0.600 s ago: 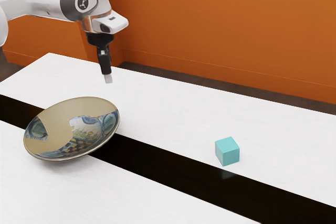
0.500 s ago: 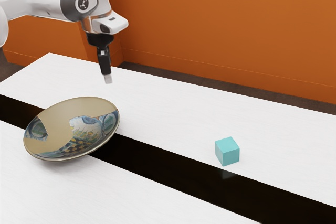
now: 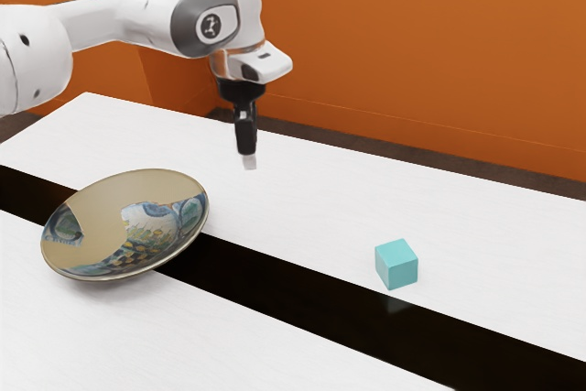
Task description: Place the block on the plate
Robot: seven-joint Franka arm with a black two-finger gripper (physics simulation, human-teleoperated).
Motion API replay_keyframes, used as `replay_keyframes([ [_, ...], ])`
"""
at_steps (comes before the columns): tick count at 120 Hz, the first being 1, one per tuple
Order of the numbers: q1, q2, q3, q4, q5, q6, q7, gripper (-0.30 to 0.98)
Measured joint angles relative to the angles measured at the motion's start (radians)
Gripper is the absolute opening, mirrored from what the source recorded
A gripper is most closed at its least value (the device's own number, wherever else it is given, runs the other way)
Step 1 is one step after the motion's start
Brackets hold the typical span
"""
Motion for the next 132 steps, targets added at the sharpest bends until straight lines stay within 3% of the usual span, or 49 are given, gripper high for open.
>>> replay_keyframes([
  [68,-0.228,0.346,0.003,0.201,-0.045,0.219,-0.331,0.69],
  [132,-0.245,0.613,0.005,0.350,-0.054,0.430,-0.486,0.69],
])
